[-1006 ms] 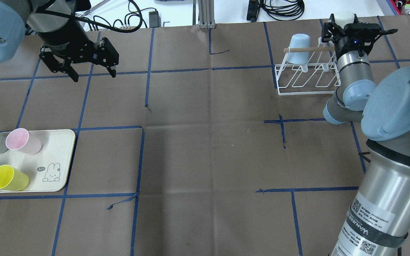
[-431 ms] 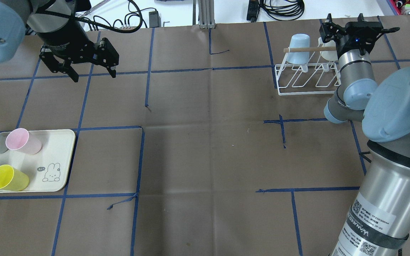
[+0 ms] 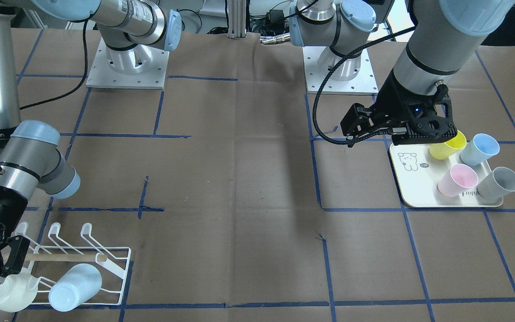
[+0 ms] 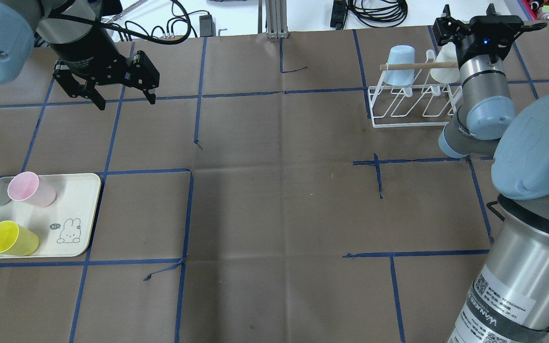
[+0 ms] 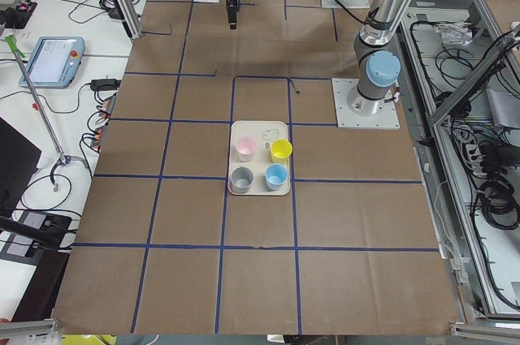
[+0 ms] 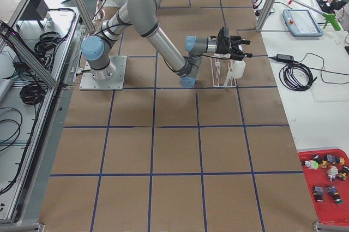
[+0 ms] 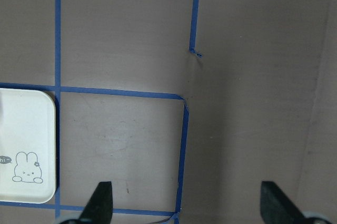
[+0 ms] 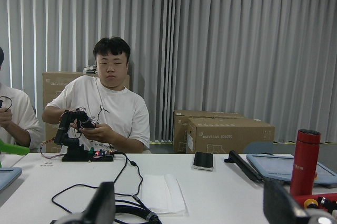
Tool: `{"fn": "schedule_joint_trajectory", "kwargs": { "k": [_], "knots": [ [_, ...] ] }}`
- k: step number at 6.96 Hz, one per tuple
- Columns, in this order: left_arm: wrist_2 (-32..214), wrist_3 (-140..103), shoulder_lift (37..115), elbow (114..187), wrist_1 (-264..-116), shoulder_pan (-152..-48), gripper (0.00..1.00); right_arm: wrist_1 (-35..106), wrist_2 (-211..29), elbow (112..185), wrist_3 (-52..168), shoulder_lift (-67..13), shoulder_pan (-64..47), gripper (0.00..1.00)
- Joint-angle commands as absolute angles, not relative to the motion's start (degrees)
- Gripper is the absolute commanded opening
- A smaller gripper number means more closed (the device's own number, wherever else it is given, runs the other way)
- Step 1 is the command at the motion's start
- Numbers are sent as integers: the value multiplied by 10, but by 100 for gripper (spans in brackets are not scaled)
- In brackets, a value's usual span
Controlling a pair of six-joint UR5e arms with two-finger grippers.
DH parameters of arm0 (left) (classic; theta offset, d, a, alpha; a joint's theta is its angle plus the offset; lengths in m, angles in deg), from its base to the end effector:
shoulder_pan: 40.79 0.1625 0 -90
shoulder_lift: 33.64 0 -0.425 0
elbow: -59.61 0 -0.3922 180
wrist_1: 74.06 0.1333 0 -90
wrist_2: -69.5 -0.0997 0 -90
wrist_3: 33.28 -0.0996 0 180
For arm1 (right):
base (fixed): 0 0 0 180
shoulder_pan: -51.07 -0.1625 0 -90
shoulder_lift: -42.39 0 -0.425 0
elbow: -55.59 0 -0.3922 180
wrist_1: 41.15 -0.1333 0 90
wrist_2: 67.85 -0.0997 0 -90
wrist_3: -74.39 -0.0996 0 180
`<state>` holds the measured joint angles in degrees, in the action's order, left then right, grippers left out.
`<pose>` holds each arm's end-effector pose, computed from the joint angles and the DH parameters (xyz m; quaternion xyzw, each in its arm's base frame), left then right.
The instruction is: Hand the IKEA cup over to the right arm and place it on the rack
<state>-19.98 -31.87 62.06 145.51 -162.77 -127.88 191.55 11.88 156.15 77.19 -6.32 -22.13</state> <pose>-0.1070 -0.5395 0.4743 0.0377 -0.9993 -0.0026 0.0046 -0.0344 -0.6365 0.2746 -0.0219 -0.7016 0.7098 0.0589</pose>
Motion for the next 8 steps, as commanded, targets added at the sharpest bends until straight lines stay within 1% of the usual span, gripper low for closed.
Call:
{"fn": "schedule_joint_trajectory", "kwargs": {
  "k": [1, 4, 6, 8],
  "knots": [
    [-201, -319, 621, 1455, -1628, -1279, 100, 1778, 117, 1563, 775, -135, -222, 100],
    [-200, -319, 622, 1456, -1628, -1279, 100, 1475, 120, 1575, 780, -285, -229, 100],
    [-200, -319, 622, 1455, -1628, -1279, 100, 1269, 124, 1575, 780, -364, -229, 100],
    [-200, -319, 622, 1454, -1627, -1279, 100, 1020, 125, 1568, 779, -421, -230, 100]
  ]
}}
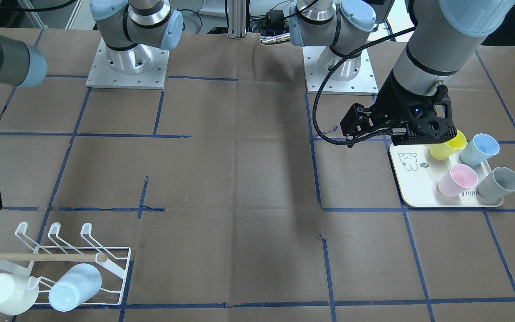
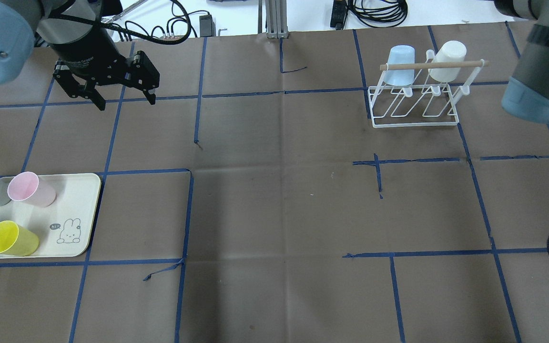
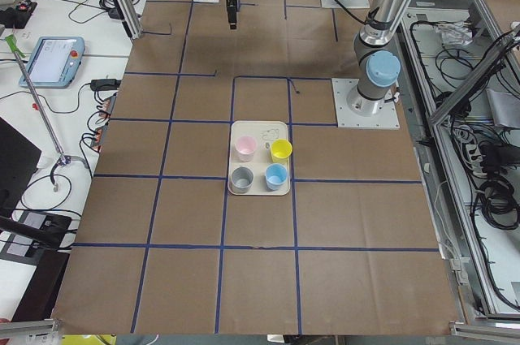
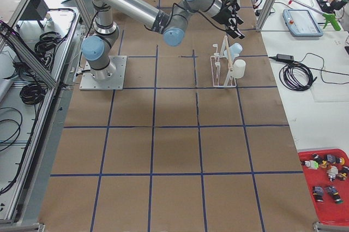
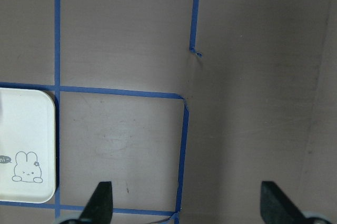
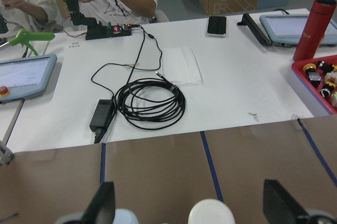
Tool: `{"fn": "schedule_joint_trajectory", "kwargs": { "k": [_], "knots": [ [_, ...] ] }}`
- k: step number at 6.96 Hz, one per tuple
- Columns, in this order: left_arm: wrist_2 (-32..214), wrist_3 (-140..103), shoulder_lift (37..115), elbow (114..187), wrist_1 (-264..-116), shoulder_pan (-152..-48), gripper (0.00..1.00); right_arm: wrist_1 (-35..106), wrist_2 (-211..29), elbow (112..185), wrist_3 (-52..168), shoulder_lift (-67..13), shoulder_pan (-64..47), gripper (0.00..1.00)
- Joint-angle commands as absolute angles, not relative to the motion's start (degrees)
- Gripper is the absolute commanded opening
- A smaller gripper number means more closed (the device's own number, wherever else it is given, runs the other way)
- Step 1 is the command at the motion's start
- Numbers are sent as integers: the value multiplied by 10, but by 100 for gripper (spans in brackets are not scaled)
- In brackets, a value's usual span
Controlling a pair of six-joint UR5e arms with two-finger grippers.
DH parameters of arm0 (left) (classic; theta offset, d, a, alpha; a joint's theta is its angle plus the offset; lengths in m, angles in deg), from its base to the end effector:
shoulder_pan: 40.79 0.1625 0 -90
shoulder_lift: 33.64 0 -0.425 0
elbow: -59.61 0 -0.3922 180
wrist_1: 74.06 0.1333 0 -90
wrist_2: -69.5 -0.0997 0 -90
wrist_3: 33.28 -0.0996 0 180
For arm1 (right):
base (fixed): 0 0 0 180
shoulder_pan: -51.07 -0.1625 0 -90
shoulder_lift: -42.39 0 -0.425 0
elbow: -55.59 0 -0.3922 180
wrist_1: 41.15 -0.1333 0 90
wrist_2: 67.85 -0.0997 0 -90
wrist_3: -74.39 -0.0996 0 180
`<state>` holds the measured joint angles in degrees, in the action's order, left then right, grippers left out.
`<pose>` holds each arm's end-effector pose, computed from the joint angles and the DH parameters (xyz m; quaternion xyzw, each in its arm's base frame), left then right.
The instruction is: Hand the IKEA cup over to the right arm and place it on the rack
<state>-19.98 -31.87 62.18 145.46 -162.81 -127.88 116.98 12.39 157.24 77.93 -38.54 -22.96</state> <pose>-0.1069 -0.5402 0.4736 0.0377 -0.9993 -0.0036 0.0046 -0.0134 -0.5928 0.4504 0.0648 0.9106 -0.4080 0.0089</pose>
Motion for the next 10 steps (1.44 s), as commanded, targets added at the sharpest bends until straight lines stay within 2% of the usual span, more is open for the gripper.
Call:
{"fn": "schedule_joint_trajectory", "kwargs": {
  "k": [1, 4, 5, 10],
  "knots": [
    [-200, -319, 622, 1453, -1627, -1279, 100, 869, 124, 1555, 779, -446, -230, 100],
    [-200, -319, 623, 1453, -1627, -1279, 100, 456, 124, 1482, 770, -464, -287, 100],
    [-200, -319, 625, 1452, -1627, -1279, 100, 403, 126, 1480, 771, -466, -308, 100],
    [-200, -319, 625, 1451, -1627, -1279, 100, 404, 181, 1479, 768, -484, -425, 100]
  ]
}}
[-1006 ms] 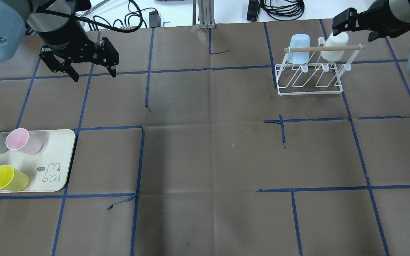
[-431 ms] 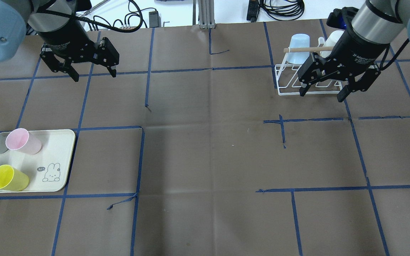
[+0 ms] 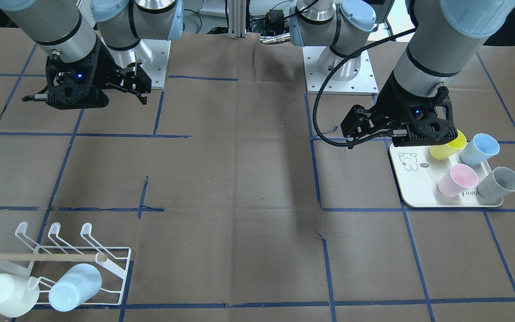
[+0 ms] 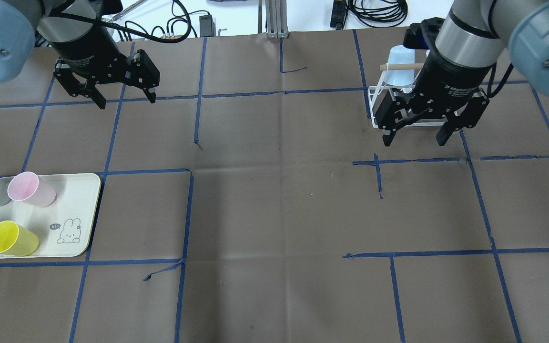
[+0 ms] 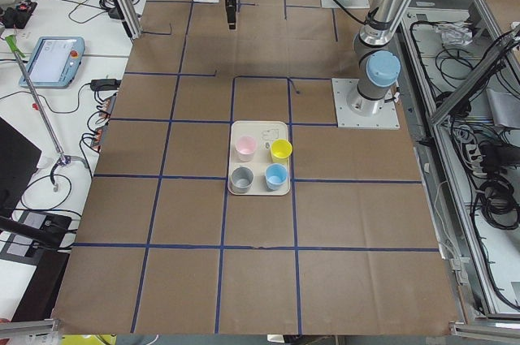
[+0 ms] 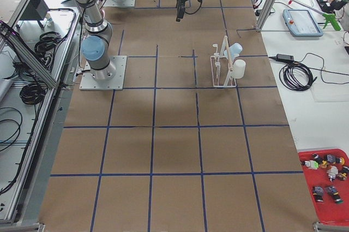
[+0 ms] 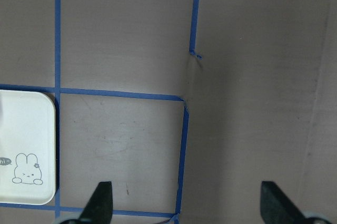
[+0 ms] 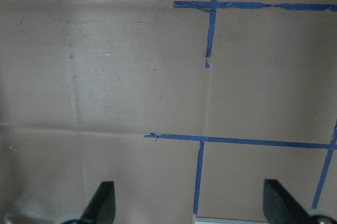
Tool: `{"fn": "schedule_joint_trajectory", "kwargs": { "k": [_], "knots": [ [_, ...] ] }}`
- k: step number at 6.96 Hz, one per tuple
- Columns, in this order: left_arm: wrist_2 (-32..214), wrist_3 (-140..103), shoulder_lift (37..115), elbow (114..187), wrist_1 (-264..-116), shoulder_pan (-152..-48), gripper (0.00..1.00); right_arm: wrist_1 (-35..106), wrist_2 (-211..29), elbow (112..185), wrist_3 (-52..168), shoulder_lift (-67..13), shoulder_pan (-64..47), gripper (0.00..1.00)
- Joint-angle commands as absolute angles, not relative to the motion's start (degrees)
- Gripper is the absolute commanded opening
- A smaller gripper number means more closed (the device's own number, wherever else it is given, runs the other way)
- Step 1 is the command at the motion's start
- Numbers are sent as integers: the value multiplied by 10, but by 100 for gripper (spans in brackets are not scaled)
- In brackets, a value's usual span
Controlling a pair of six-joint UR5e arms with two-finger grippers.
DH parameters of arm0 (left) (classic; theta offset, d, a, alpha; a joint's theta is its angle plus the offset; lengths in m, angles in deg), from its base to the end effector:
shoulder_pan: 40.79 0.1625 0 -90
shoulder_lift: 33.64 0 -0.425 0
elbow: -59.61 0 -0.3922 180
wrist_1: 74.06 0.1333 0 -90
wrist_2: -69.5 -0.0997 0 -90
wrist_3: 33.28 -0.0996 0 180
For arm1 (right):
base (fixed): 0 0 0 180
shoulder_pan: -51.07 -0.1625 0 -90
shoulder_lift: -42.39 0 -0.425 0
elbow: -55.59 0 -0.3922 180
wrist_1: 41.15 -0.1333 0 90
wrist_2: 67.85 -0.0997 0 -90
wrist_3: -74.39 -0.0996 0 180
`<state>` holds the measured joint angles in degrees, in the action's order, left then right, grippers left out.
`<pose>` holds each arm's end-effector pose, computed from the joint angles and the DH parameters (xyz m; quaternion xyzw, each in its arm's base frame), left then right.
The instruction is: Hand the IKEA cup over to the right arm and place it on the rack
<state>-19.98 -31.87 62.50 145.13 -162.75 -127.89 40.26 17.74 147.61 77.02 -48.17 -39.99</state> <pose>-0.1069 -0.5427 0.4735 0.0376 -0.9993 -0.0030 0.0046 0.1496 -0.4661 0.4623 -0.0287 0.9950 0.0870 0.0395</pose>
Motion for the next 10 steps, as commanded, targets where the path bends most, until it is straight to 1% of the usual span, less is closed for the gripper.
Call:
{"fn": "schedule_joint_trajectory", "kwargs": {
  "k": [1, 3, 7, 10],
  "knots": [
    [-200, -319, 624, 1451, -1627, -1279, 100, 402, 184, 1484, 768, -487, -426, 100],
    [-200, -319, 624, 1451, -1627, -1279, 100, 405, 185, 1484, 758, -482, -426, 100],
    [-200, -319, 623, 1451, -1627, -1280, 100, 480, 189, 1486, 719, -482, -426, 100],
    [-200, -319, 623, 1451, -1627, -1280, 100, 481, 191, 1488, 719, -482, -426, 100]
  ]
}}
